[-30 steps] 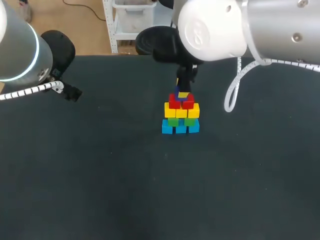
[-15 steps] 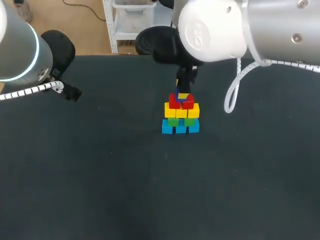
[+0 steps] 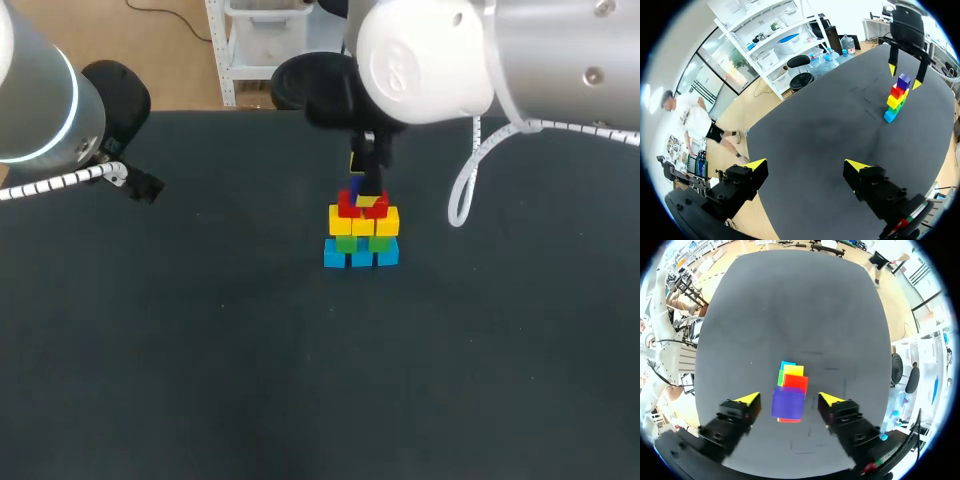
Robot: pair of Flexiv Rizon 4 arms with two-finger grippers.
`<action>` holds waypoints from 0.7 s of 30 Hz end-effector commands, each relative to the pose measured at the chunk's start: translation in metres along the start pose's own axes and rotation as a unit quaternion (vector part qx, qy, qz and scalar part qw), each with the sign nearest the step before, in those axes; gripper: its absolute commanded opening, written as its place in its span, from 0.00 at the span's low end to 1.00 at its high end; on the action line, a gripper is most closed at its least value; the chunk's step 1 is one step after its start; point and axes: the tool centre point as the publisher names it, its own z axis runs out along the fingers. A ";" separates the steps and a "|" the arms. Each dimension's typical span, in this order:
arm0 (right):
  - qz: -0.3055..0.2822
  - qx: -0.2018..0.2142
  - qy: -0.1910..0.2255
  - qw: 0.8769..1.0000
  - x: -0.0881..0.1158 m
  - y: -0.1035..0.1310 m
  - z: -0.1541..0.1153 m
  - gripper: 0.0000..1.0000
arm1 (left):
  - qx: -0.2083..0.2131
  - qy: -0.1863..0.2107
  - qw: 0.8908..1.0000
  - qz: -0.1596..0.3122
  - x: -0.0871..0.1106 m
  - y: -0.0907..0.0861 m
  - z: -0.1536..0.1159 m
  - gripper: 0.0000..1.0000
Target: Place the blue cubes, place green cubes on the blue cubes, place the yellow cubes on the green cubes, then place the red cubes on the yellow cubes, and place purple cube on the red cubes.
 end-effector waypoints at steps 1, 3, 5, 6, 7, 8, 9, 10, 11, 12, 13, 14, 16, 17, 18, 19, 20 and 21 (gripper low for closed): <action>0.000 0.000 -0.001 1.000 0.001 0.000 0.000 1.00 | 0.000 -0.001 1.000 0.000 0.001 0.000 0.000 1.00; 0.000 0.001 -0.002 1.000 0.000 0.000 -0.001 1.00 | 0.000 -0.001 1.000 0.000 0.001 0.000 0.000 1.00; 0.001 0.002 -0.004 1.000 0.000 0.000 -0.002 1.00 | 0.000 -0.001 1.000 0.000 0.001 0.000 0.000 1.00; 0.001 0.002 -0.005 1.000 0.000 0.000 -0.002 1.00 | 0.000 -0.001 1.000 0.000 0.001 0.000 0.000 1.00; 0.001 0.004 -0.006 1.000 0.000 0.000 -0.003 1.00 | 0.000 -0.001 1.000 0.000 0.001 0.000 0.000 1.00; 0.003 0.007 -0.007 1.000 0.001 -0.001 -0.005 1.00 | 0.000 -0.001 1.000 0.000 0.001 0.000 0.000 1.00; 0.004 0.010 -0.008 1.000 0.001 -0.001 -0.007 1.00 | 0.000 -0.001 1.000 0.000 0.001 0.000 0.000 1.00; 0.006 0.014 -0.008 1.000 0.002 -0.002 -0.009 1.00 | 0.000 -0.001 1.000 0.000 0.001 0.000 0.000 1.00; 0.007 0.018 -0.011 1.000 0.003 -0.003 -0.012 1.00 | 0.000 -0.001 1.000 0.000 0.001 0.000 0.000 1.00; 0.009 0.022 -0.015 1.000 0.004 -0.003 -0.015 1.00 | 0.000 -0.001 1.000 0.000 0.001 0.000 0.000 1.00; 0.011 0.027 -0.018 0.999 0.004 -0.004 -0.020 1.00 | 0.000 -0.001 1.000 0.000 0.001 0.000 0.000 1.00; 0.012 0.034 -0.020 0.999 0.005 -0.005 -0.024 1.00 | 0.000 -0.001 1.000 0.000 0.001 0.000 0.000 1.00; 0.014 0.047 -0.029 0.998 0.007 -0.007 -0.034 1.00 | 0.000 -0.001 1.000 0.000 0.001 0.000 0.000 1.00; 0.016 0.055 -0.034 0.998 0.008 -0.007 -0.040 1.00 | 0.000 -0.001 1.000 0.000 0.001 0.000 0.000 1.00; 0.016 0.064 -0.038 0.997 0.008 -0.008 -0.046 1.00 | 0.000 -0.001 1.000 0.000 0.001 0.000 0.000 1.00; 0.014 0.074 -0.043 0.996 0.008 -0.008 -0.052 1.00 | 0.000 -0.001 1.000 0.000 0.001 0.000 0.000 1.00; 0.010 0.084 -0.042 0.996 0.008 -0.009 -0.058 1.00 | 0.000 -0.001 1.000 0.000 0.001 0.000 0.000 1.00; 0.011 0.095 -0.043 0.994 0.009 -0.009 -0.063 1.00 | 0.000 -0.001 1.000 0.000 0.001 0.000 0.000 1.00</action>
